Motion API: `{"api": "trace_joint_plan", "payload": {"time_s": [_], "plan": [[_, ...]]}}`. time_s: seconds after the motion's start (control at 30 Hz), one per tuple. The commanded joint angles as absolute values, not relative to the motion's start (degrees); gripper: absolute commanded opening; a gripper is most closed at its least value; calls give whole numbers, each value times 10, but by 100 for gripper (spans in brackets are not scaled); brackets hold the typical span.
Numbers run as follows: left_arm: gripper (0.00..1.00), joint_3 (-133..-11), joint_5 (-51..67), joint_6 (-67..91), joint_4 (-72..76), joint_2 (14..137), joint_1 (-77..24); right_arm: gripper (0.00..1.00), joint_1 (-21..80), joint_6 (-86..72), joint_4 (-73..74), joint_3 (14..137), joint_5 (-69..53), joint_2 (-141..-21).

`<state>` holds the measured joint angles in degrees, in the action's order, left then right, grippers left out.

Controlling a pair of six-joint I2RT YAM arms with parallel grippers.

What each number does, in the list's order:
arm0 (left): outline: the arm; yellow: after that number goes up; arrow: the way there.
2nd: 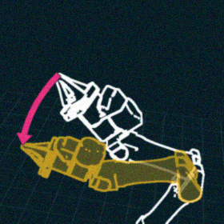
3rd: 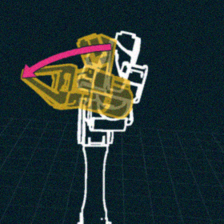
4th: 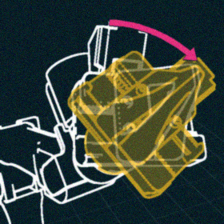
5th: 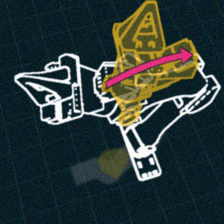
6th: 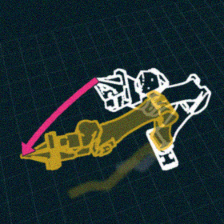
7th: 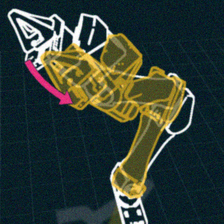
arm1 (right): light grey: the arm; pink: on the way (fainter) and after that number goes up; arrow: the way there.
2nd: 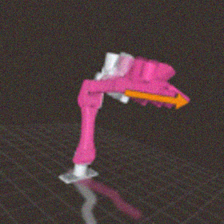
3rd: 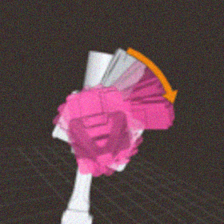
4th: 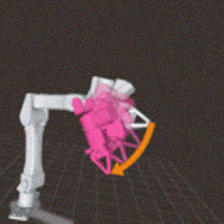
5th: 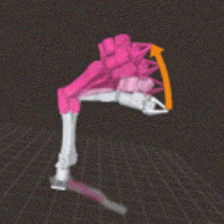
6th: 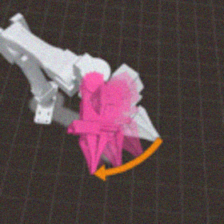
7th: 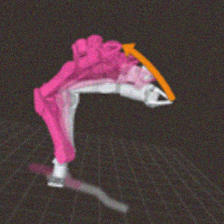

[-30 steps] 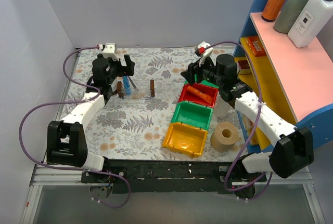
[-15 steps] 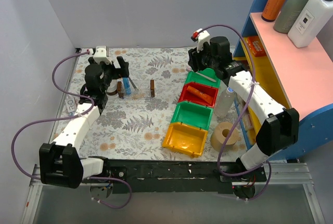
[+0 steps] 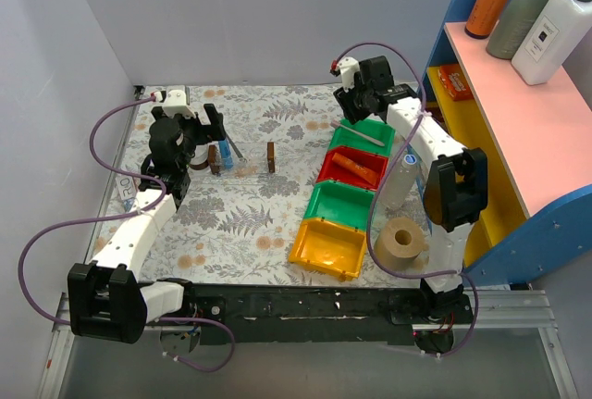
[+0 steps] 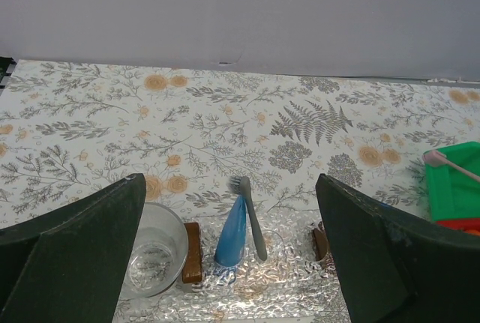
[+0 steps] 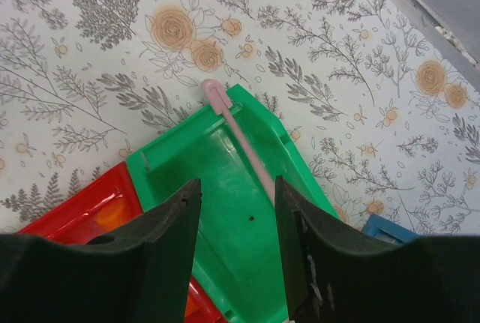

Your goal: Prepare toiletry sets of a toothbrush and toothpaste on the tray

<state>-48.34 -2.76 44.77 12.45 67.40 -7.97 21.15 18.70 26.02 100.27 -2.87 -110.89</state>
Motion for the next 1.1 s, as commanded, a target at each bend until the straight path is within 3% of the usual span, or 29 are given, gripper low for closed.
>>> {"api": "trace_joint_plan", "payload": {"time_s": [0.0, 0.47, 1.07], "plan": [[98, -475, -39, 440, 128, 664, -76, 51, 207, 252, 313, 1065, -40, -1151], [98, -473, -44, 434, 130, 675, -76, 48, 185, 274, 344, 1139, -61, -1271], [98, -473, -45, 432, 130, 679, -76, 47, 182, 285, 301, 1117, -65, -1304]]}}
